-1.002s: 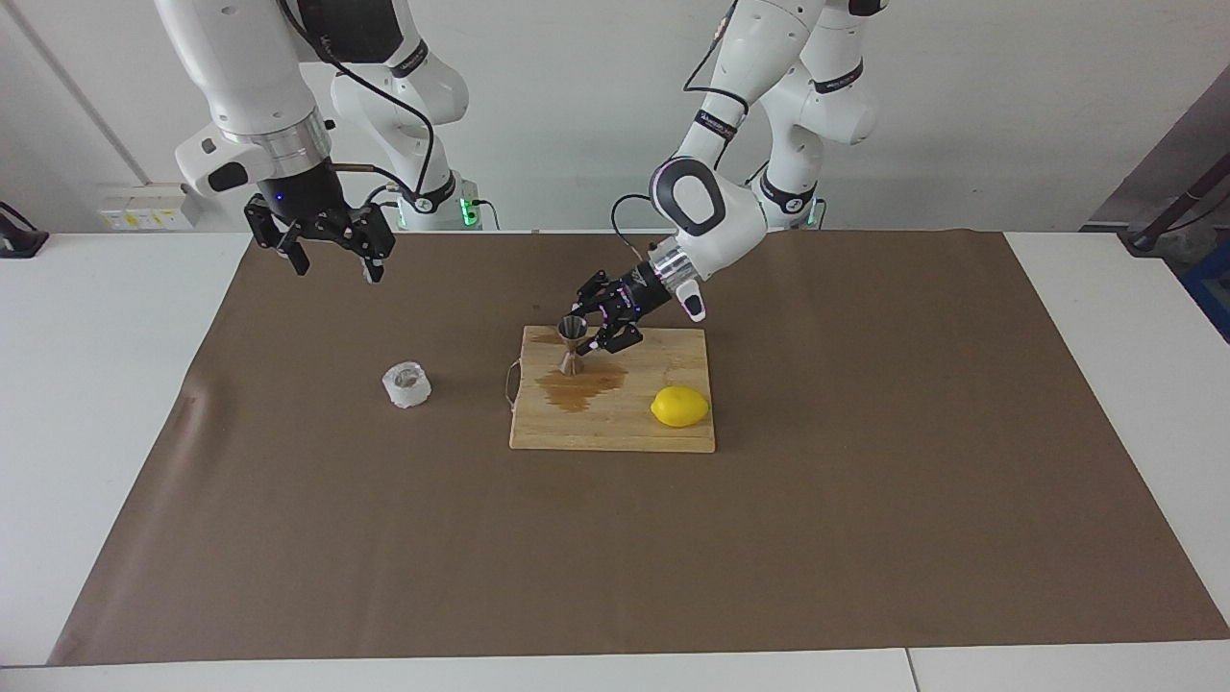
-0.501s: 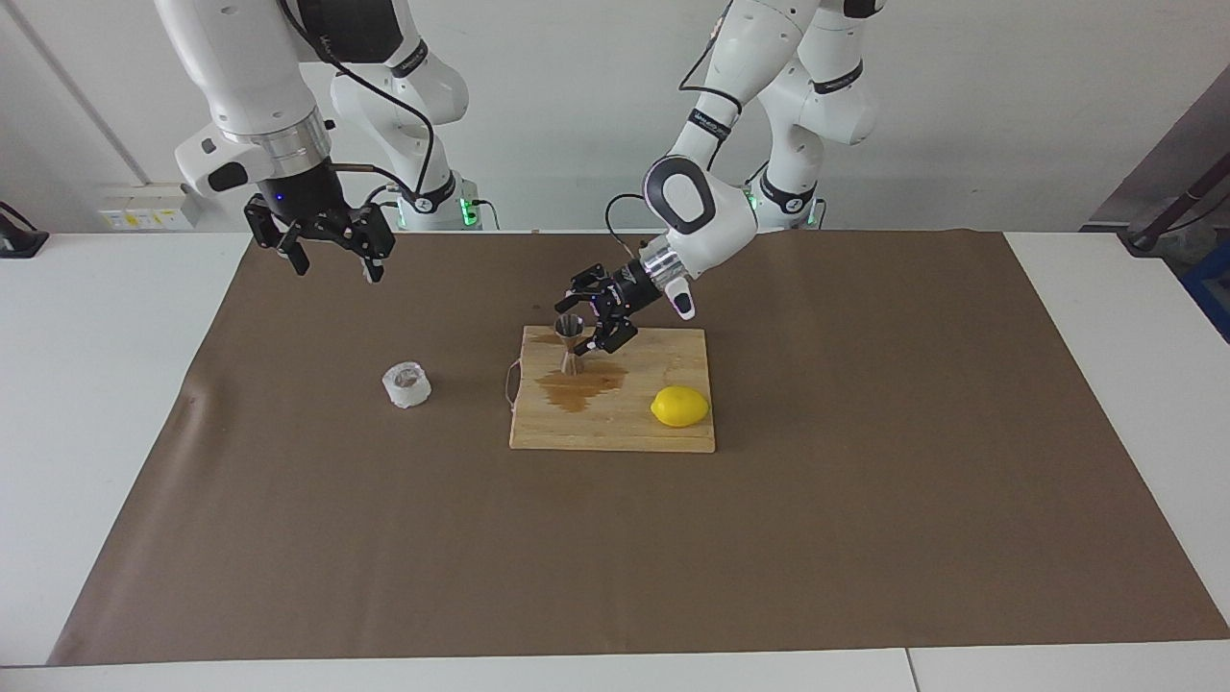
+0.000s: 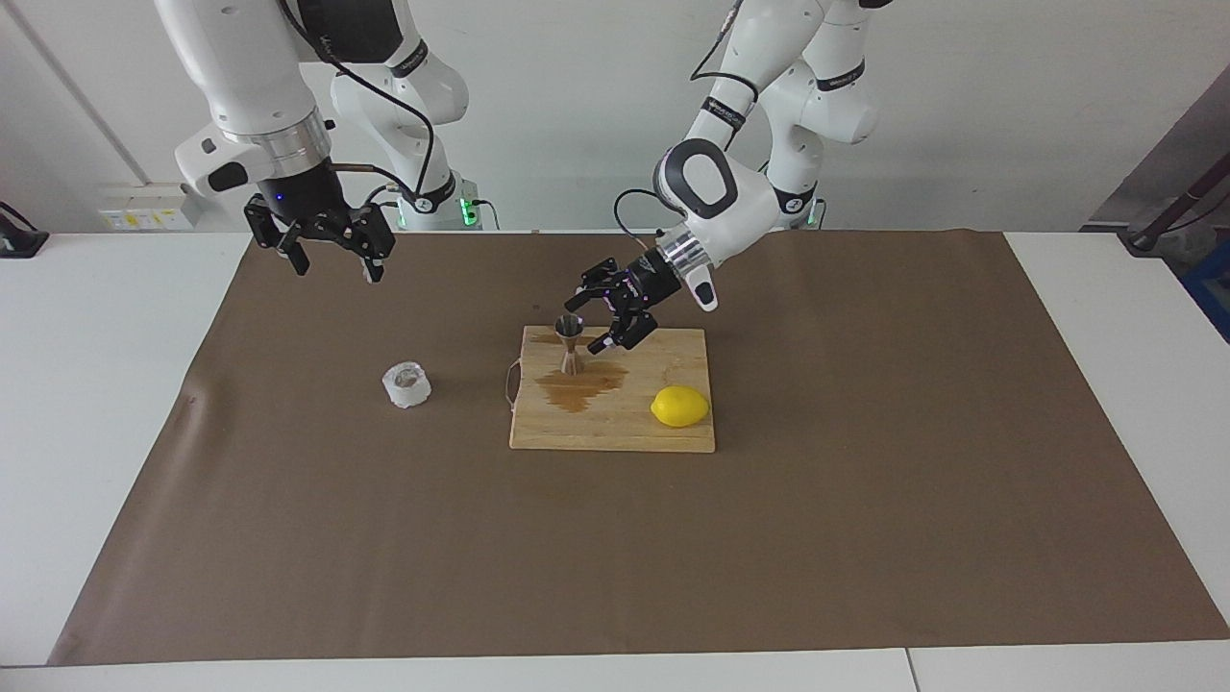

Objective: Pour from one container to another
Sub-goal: 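Set the metal cup upright on the board and open the left gripper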

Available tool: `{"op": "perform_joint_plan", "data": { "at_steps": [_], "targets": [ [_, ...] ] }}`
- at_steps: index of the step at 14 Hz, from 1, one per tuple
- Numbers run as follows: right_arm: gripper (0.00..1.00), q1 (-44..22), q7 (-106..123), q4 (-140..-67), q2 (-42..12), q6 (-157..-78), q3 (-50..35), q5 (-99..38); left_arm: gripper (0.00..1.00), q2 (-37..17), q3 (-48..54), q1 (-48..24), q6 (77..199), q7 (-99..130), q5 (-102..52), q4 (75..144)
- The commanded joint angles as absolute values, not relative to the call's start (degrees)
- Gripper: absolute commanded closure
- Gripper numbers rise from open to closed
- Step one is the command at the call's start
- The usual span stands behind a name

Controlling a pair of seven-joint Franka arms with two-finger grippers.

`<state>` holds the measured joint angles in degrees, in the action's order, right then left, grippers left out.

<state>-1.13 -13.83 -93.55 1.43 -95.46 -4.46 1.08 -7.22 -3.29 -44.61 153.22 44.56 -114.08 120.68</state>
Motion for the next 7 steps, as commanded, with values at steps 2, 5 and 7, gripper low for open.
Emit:
{"op": "perform_joint_plan", "data": {
  "at_steps": [2,5,7],
  "targets": [
    [0.00,-0.2,-12.7,-92.5,1.0,-94.4,-4.8,-0.4,0.00,-6.3,-3.4,-41.6,152.8,45.4,-104.8,120.2],
    [0.00,-0.2,-12.7,-92.5,1.0,-94.5,-4.8,-0.4,0.00,-6.4,-3.6,-38.2,148.3,45.4,-92.4,119.8],
    [0.00,0.2,-12.5,-92.5,1.0,-94.7,-4.8,-0.4,0.00,-6.1,-3.8,-35.3,142.6,45.4,-84.4,119.8]
  ]
}}
